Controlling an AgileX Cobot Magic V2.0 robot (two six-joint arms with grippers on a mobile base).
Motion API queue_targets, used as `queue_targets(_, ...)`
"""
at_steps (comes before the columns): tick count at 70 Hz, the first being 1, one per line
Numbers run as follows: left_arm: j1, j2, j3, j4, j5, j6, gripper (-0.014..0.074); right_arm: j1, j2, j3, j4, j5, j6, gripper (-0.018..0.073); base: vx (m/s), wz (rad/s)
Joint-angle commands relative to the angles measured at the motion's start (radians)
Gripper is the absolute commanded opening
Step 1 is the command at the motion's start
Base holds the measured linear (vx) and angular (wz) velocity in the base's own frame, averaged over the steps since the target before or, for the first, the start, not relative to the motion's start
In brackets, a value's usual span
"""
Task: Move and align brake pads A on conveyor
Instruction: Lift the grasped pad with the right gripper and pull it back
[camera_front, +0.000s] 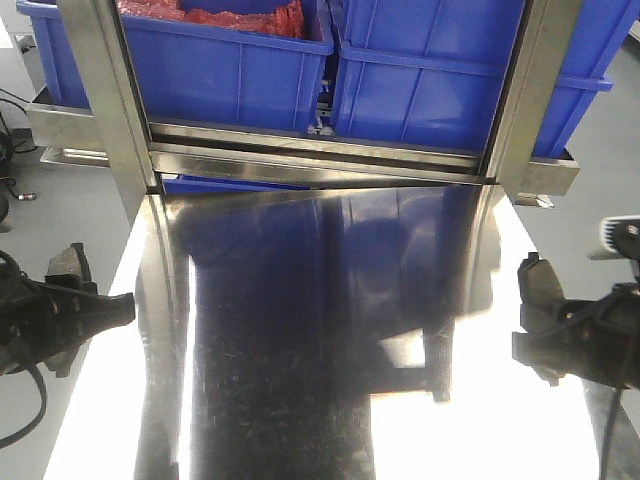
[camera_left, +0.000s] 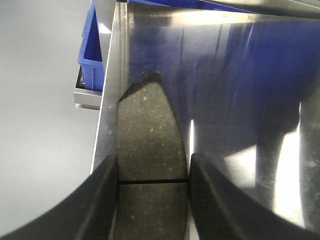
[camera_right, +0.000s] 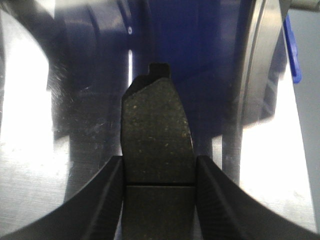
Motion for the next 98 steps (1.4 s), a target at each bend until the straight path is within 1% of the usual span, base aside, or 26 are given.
queue_targets(1, -0.006, -0.015, -0.026, 0.051, -0.023, -0.006, 0.0216, -0.004, -0.069, -0.010, -0.022, -0.099, -0.003, 0.0036, 0.00, 0.00)
queue_targets(18, -0.006, -0.015, -0.026, 0.051, -0.023, -0.006, 0.0216, -0.004, -0.130, -0.004, -0.027, -0.103, -0.003, 0.0036, 0.00, 0.00)
queue_targets(98, -0.006, -0.015, -0.026, 0.051, -0.023, -0.006, 0.0216, -0.004, -0.128, -0.004, -0.027, -0.101, -0.003, 0.0036, 0.00, 0.00)
